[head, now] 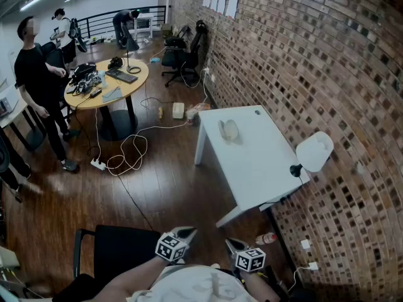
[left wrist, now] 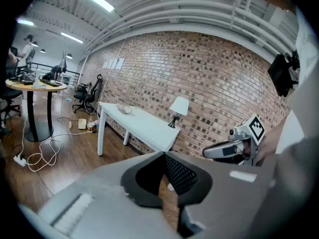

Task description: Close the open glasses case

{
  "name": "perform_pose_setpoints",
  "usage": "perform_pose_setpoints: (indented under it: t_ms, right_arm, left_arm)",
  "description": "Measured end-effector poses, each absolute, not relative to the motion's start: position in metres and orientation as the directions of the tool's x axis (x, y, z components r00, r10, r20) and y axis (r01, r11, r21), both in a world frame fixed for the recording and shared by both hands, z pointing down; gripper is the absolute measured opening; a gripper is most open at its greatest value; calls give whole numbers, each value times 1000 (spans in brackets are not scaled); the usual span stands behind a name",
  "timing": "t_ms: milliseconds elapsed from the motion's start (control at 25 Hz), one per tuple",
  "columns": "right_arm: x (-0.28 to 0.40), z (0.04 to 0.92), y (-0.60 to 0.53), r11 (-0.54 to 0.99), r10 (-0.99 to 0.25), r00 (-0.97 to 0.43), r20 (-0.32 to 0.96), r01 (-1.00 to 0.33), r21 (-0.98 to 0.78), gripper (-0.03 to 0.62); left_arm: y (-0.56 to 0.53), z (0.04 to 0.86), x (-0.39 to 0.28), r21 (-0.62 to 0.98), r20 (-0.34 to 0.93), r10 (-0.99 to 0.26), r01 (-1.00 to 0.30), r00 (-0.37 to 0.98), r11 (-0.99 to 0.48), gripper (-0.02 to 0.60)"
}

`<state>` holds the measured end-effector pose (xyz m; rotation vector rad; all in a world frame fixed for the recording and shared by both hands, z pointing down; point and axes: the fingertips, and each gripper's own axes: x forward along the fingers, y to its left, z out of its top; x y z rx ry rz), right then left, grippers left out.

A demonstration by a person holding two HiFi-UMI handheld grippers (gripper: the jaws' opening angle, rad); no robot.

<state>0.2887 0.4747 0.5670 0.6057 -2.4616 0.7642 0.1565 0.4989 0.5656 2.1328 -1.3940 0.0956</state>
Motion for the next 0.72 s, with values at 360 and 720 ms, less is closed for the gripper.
perform_pose_setpoints:
  t_ms: [360,720]
  right_arm:
    - [232,558,439,790,-287,-808,514,-503,-350,9]
    - [231,578,354,782,-257,-833,490,-477,-401,9]
  left_arm:
    - [485,573,115,394,377,-816,-873,439,-287,5]
    - [401,581,128,370,432,-789,-884,437,-287,5]
